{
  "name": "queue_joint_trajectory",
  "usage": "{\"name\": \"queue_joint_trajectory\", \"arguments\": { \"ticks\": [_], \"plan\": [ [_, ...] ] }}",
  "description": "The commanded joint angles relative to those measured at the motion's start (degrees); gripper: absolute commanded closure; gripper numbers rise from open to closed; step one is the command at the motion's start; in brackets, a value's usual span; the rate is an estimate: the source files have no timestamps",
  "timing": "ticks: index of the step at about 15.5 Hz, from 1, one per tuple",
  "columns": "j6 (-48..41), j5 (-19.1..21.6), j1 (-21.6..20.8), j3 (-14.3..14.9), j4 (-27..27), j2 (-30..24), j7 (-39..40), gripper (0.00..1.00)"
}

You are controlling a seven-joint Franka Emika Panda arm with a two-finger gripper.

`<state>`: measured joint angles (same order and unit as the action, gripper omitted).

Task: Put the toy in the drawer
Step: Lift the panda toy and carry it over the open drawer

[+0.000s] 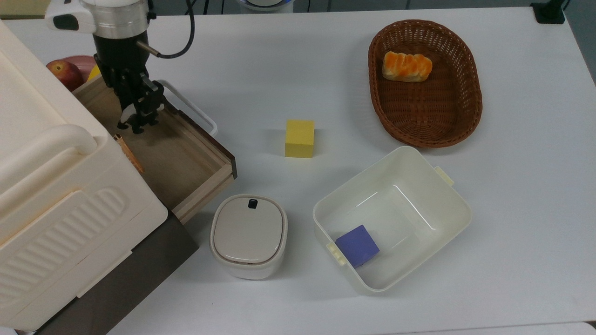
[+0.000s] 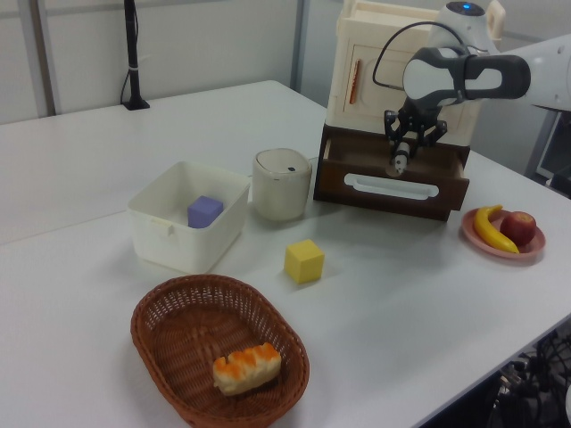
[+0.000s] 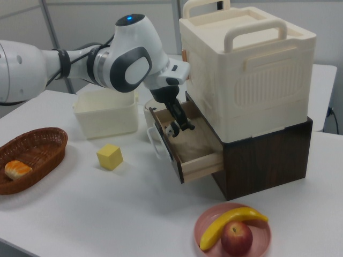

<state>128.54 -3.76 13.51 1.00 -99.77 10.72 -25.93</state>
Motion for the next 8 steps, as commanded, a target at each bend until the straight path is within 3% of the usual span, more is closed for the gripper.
{"name": "queue_joint_trajectory", "arguments": {
  "ticks": [1,8],
  "plan": [
    [0.66,0.6,0.55,0.32,0.89,1.84,2.29,1.0],
    [1.1,-2.3,0.55,0.41,0.89,6.06,2.64,1.0]
  ]
}}
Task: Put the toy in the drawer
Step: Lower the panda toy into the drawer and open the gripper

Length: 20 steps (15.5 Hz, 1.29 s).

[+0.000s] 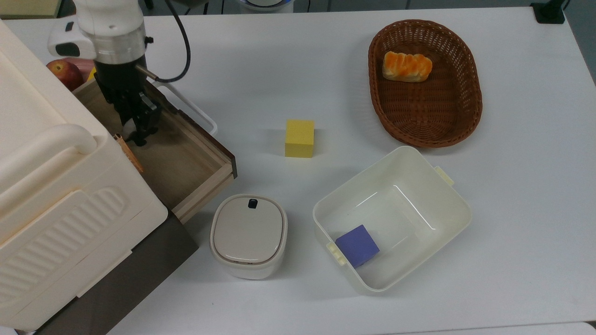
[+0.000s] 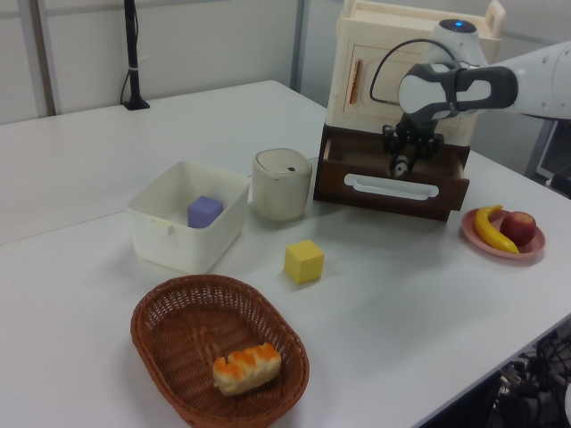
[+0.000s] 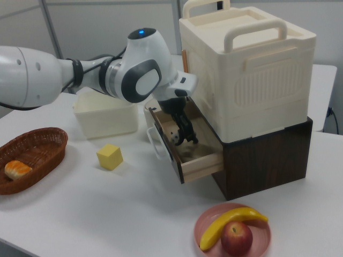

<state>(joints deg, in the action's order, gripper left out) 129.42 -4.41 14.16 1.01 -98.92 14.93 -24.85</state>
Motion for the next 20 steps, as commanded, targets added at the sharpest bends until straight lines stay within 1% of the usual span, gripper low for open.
{"name": "queue_joint_trajectory", "arguments": {
  "ticks": [1,3,4,11,12,13,14,15,16,17,20],
  "plan": [
    [0.22,-1.66,-0.09,0.4,0.13,1.85,1.56,1.0],
    [0.22,-1.31,-0.09,0.4,0.57,1.85,1.3,1.0],
    [0.22,-1.13,-0.01,0.4,1.79,1.85,1.21,1.0],
    [0.13,-0.78,0.35,0.93,3.39,1.85,1.03,1.0],
    [0.13,-0.78,0.35,0.93,3.39,1.85,1.03,0.91],
    [0.13,-0.78,0.35,0.93,3.21,1.85,0.94,0.5],
    [0.04,-0.78,0.26,0.93,3.12,1.94,0.94,0.27],
    [0.04,-0.87,0.26,0.93,3.04,2.03,1.03,0.26],
    [0.04,-1.04,0.26,0.93,3.12,2.03,1.12,0.17],
    [0.04,-1.3,0.17,0.75,3.04,2.12,1.12,0.11],
    [-0.31,-1.05,-0.01,0.4,3.12,2.03,0.68,0.11]
  ]
}}
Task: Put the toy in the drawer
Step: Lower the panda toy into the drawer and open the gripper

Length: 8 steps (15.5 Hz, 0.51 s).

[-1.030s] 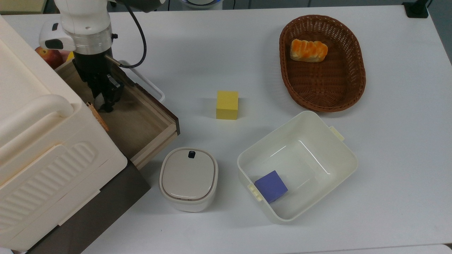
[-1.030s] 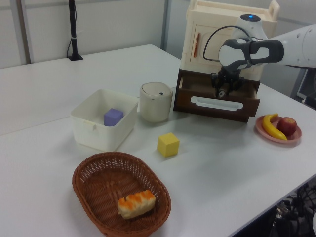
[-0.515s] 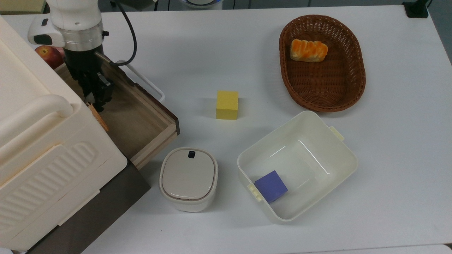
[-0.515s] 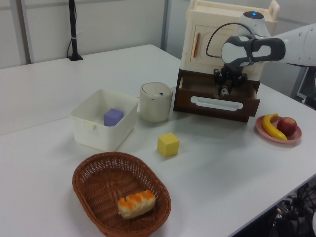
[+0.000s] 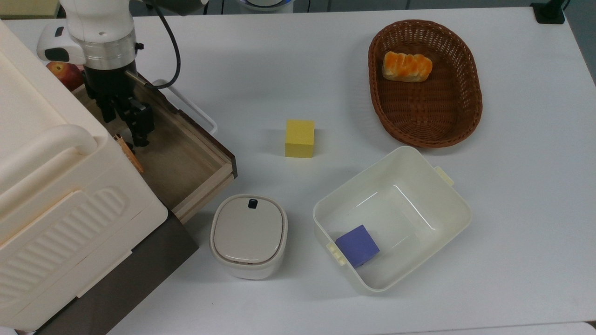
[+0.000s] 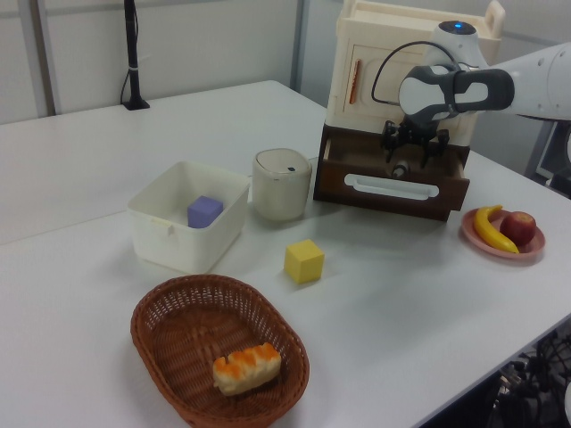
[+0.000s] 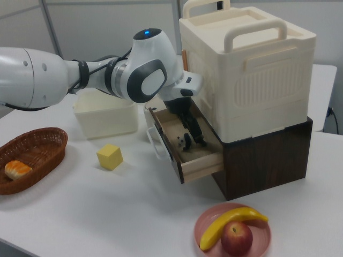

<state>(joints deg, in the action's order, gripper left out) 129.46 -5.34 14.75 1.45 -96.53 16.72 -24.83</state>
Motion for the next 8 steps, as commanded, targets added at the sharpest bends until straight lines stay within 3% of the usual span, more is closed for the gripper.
{"name": "queue_joint_trajectory", "arguments": {
  "ticks": [1,6,8],
  "plan": [
    [-0.35,-0.11,-0.68,-0.3,0.82,0.16,-0.3,0.11],
    [-0.44,-0.55,-0.68,-4.87,1.08,-2.12,-1.62,0.11],
    [-0.87,-0.02,-1.3,-6.36,1.0,-5.1,-1.36,0.0]
  ]
}}
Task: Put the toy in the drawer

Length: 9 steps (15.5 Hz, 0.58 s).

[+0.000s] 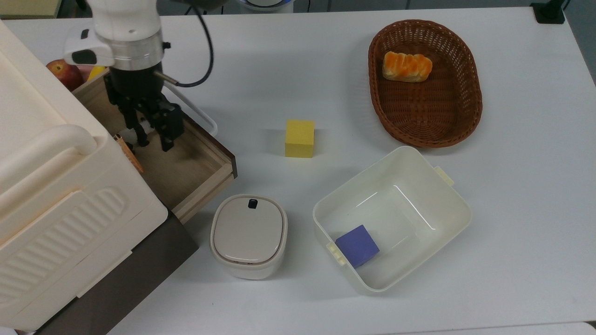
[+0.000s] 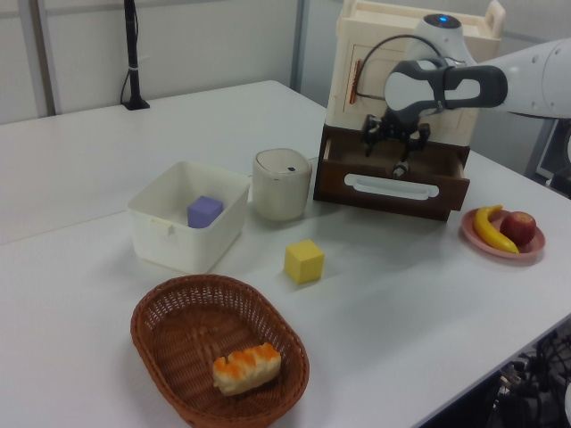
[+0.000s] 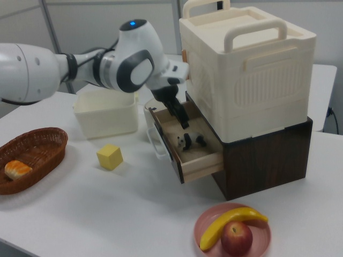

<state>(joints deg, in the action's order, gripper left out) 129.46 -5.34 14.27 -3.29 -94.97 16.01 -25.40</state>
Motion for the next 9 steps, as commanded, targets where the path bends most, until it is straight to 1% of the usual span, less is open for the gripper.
{"name": "queue_joint_trajectory", "arguments": {
  "ticks": [1,2,4,5,7,9],
  "plan": [
    [-1.22,-0.02,-1.26,-2.67,-0.57,-5.63,-0.71,0.0],
    [-2.01,-0.11,-2.13,-3.12,-0.57,-6.68,-0.62,0.0],
    [-5.07,-0.64,-5.29,-2.51,-0.48,-8.97,-0.01,0.0],
    [-9.53,-0.64,-7.65,-1.9,-0.57,-10.72,2.7,0.0],
    [-17.97,0.23,-10.83,-0.23,-0.57,-13.19,10.15,0.0],
    [-25.28,1.64,-13.91,1.52,-0.57,-14.86,12.74,0.0]
  ]
}}
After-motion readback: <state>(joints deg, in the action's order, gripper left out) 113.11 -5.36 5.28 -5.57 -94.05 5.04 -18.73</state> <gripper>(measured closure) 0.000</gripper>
